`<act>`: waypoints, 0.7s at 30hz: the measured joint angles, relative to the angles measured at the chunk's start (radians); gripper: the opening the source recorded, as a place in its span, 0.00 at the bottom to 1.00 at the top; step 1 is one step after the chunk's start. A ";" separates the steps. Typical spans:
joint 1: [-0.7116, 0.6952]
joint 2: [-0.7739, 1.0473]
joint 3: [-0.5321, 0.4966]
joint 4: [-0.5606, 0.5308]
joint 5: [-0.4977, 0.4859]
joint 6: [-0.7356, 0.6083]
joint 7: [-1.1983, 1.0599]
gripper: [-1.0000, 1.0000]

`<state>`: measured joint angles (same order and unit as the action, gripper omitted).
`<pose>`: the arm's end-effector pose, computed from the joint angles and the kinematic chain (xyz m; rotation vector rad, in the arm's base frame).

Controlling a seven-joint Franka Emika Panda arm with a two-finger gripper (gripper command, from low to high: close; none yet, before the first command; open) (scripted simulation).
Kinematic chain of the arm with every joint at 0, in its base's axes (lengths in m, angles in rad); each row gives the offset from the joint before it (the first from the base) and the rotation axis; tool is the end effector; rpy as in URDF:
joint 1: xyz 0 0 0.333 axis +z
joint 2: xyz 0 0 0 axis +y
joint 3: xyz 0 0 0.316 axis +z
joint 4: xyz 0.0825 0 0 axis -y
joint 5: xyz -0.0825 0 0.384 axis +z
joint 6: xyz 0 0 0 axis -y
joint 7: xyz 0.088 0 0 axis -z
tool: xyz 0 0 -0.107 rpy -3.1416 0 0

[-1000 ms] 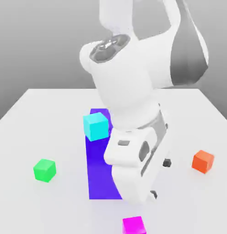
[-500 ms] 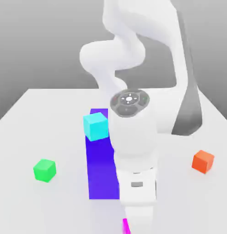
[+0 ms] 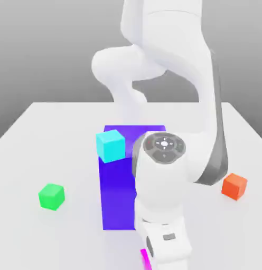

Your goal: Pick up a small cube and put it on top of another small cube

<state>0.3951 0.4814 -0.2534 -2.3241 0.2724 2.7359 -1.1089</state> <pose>0.5041 0.0522 0.1355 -2.7350 -1.5341 0.0683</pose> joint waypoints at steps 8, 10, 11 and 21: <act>0.005 -0.231 -0.149 -0.032 -0.143 -0.100 0.093 0.00; -0.023 -0.295 -0.211 -0.043 -0.216 -0.118 0.092 0.00; -0.036 -0.326 -0.243 -0.048 -0.250 -0.125 0.089 0.00; -0.278 -0.571 -0.376 -0.237 -0.490 -0.126 -0.017 0.00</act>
<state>0.1170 -0.0893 -0.6294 -2.5608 -0.2174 2.6103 -1.1263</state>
